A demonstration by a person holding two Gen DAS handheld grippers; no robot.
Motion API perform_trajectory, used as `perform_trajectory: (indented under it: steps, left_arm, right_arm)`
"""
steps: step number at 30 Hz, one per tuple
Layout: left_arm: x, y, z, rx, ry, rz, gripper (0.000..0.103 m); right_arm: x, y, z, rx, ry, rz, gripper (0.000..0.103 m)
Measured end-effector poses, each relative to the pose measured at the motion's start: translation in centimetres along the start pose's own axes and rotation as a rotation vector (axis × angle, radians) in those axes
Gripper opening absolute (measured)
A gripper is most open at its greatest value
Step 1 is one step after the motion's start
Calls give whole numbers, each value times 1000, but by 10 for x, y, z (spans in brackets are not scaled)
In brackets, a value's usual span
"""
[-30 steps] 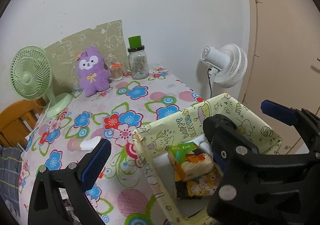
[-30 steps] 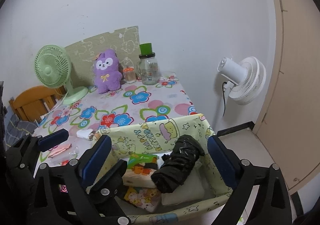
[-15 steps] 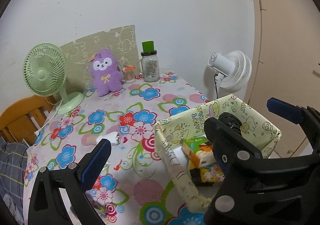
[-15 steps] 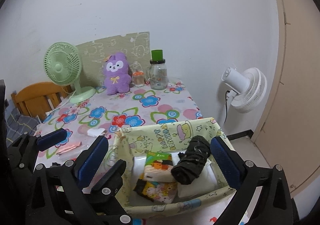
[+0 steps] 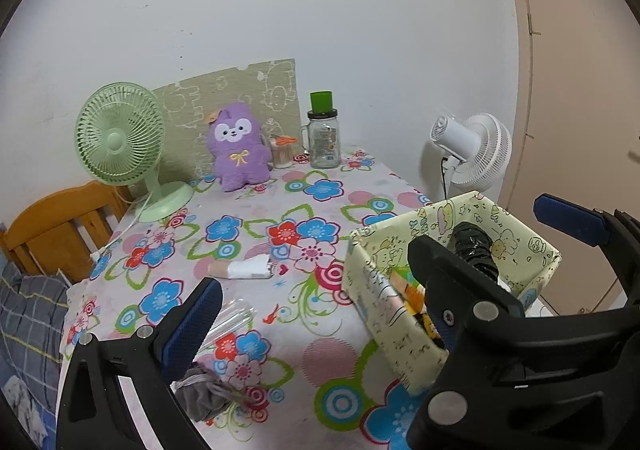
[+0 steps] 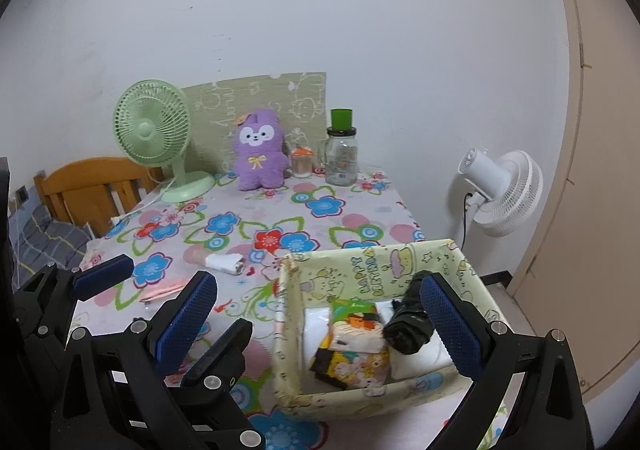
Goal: Organize soft objects
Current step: 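Withdraw both tools from the box back over the table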
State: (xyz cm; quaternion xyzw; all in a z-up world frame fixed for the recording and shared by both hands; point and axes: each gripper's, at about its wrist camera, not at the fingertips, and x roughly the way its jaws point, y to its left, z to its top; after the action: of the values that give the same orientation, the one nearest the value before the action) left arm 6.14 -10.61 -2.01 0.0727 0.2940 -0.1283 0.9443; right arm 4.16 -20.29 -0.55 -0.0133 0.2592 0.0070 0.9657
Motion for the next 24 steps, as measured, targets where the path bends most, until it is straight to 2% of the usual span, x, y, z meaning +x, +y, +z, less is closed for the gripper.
perform_trajectory:
  steps: [12, 20, 24]
  left_arm:
    - [-22, 27, -12, -19, -12, 31, 103]
    - [-28, 43, -22, -31, -10, 60, 103]
    - [-31, 52, -26, -39, -16, 70, 103]
  right_arm:
    - [-9, 31, -3, -16, 16, 59, 103]
    - [-13, 53, -7, -62, -17, 41, 103]
    - [-10, 61, -7, -67, -4, 58, 103]
